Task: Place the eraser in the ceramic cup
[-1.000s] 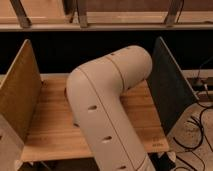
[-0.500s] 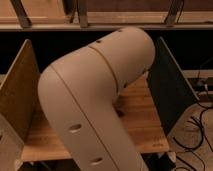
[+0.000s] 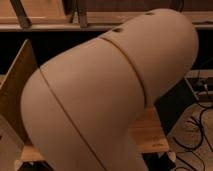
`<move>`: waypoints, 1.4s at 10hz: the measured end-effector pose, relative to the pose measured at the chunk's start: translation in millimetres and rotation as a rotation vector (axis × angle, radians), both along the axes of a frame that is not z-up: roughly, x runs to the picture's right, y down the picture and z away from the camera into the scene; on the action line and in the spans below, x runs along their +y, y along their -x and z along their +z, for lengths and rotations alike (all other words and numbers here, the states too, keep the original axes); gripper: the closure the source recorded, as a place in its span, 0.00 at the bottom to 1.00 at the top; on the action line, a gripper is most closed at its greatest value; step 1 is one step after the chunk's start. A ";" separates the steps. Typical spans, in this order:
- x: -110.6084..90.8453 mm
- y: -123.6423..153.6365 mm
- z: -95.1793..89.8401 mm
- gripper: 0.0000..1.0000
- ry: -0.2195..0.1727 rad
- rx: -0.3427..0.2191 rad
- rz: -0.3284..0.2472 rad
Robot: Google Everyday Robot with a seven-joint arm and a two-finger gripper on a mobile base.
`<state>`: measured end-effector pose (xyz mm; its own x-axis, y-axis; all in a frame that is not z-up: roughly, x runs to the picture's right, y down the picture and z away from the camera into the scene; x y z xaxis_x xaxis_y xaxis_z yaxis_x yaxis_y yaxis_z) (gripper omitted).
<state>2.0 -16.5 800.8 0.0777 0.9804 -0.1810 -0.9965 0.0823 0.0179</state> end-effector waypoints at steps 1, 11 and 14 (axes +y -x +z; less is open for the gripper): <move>0.0 1.0 -0.1 1.00 0.000 -0.001 -0.001; -145.6 -81.1 -39.6 1.00 -0.330 0.056 0.057; -145.1 -78.1 -38.8 1.00 -0.329 0.052 0.054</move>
<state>80.1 -161.6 761.9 0.0228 0.9893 0.1439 -0.9963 0.0105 0.0856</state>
